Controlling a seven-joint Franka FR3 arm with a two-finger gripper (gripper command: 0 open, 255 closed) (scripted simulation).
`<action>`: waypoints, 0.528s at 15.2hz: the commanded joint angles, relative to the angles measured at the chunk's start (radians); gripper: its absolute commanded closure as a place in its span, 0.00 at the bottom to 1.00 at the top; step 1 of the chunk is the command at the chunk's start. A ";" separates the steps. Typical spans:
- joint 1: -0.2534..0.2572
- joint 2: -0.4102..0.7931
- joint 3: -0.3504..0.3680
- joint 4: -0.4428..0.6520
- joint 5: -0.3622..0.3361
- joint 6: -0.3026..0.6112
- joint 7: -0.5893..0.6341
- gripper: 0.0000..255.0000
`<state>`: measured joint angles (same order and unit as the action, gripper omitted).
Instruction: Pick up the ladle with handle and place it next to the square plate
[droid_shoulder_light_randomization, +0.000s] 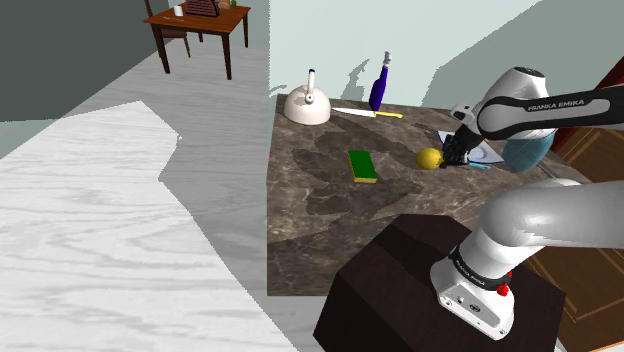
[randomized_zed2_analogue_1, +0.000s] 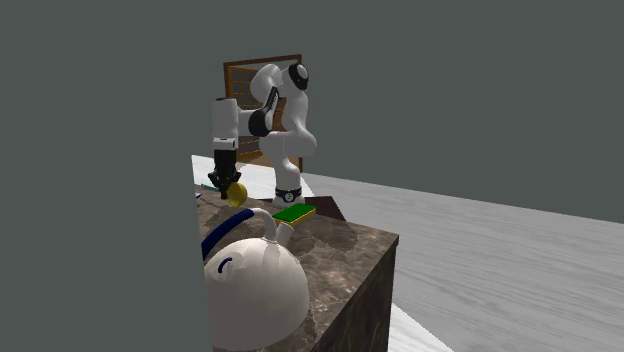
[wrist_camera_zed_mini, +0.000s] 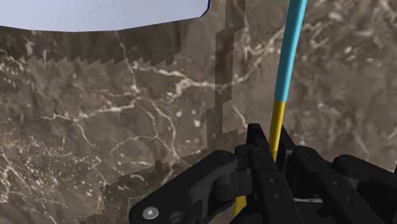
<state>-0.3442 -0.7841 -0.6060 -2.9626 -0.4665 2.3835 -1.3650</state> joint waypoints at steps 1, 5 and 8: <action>0.001 0.000 0.000 -0.002 0.000 0.000 0.000 1.00; 0.001 0.001 0.000 -0.002 0.000 0.001 0.001 0.00; 0.001 0.000 0.000 -0.002 0.000 0.000 0.000 0.00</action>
<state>-0.3432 -0.7831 -0.6058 -2.9643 -0.4663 2.3839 -1.3645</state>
